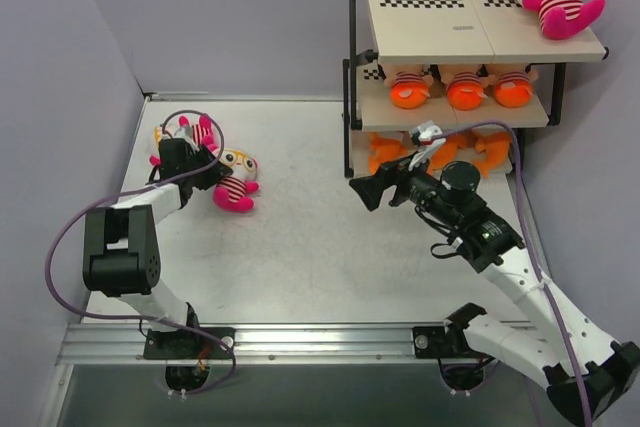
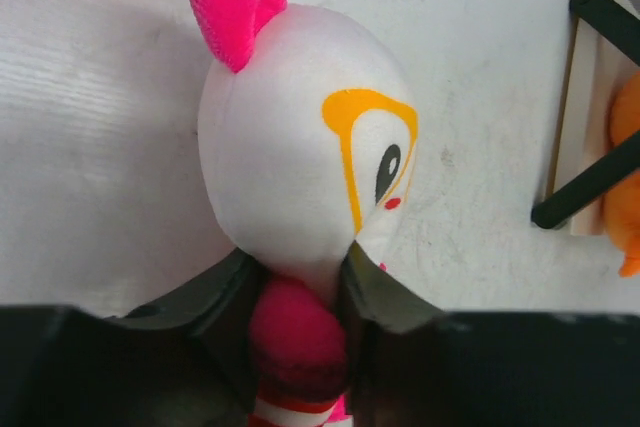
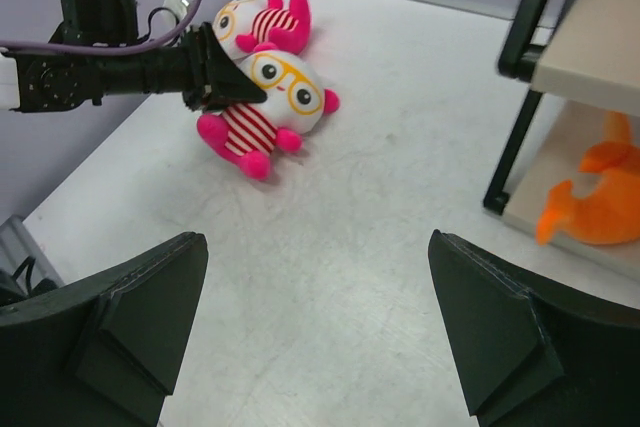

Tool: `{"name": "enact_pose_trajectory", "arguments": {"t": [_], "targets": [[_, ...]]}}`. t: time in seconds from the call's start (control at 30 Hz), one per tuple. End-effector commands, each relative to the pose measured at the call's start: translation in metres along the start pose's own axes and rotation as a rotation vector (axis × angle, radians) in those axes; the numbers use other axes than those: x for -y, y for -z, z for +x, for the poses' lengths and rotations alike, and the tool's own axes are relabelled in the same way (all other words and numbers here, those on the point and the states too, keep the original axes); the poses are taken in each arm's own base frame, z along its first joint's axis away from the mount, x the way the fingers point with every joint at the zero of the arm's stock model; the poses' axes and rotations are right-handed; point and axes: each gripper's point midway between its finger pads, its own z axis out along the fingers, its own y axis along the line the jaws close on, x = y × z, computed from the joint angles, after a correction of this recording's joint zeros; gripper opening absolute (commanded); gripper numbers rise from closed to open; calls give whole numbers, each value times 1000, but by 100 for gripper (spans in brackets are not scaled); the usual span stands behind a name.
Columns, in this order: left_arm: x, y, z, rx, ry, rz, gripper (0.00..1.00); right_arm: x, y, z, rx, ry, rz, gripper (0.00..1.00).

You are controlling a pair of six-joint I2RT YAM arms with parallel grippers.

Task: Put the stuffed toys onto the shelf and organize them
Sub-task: Grab a stuffed toy with the left arm, then pass the stuffed toy from the left arm to the right

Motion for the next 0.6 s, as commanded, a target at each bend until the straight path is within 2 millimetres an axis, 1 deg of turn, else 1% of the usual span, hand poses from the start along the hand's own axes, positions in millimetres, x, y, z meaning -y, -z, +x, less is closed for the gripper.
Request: {"name": "enact_pose_trajectory", "arguments": {"t": [0.0,0.03,0.07,0.1,0.13,0.17,0.2,0.23,0.27,0.3,0.33,0.37,0.4,0.5,0.53,0.57], "targets": [[41,29,-25,112,1,93,33,-20,-20,3,38,-29,-23,98],[47,35,-27,121,3,107,29,-26,-24,2,51,-34,-35,97],[59,46,-30,141,-3,137,22,-41,-27,9,39,-43,-71,97],[63,53,-32,150,12,146,20,-43,-33,15,27,-48,-63,97],[69,59,-33,158,14,158,18,-48,-36,14,39,-52,-73,97],[79,72,-37,186,11,183,17,-53,-40,18,34,-63,-78,97],[84,79,-40,200,27,196,15,-61,-45,25,19,-66,-93,97],[89,87,-43,214,33,209,15,-66,-48,25,22,-75,-104,96],[104,99,-40,229,23,246,15,-68,-53,31,10,-79,-106,96],[110,105,-42,240,47,259,14,-75,-55,34,3,-96,-122,96],[118,112,-41,245,52,282,15,-79,-56,31,22,-110,-136,96],[128,124,-44,269,57,315,14,-82,-58,31,27,-121,-146,96],[134,129,-43,268,87,338,14,-85,-61,32,25,-151,-157,96],[157,147,-42,267,139,422,14,-93,-67,28,49,-209,-189,96],[167,152,-42,271,142,457,15,-100,-69,22,69,-235,-218,96],[174,158,-43,278,150,483,15,-104,-72,25,60,-244,-239,96]]}}
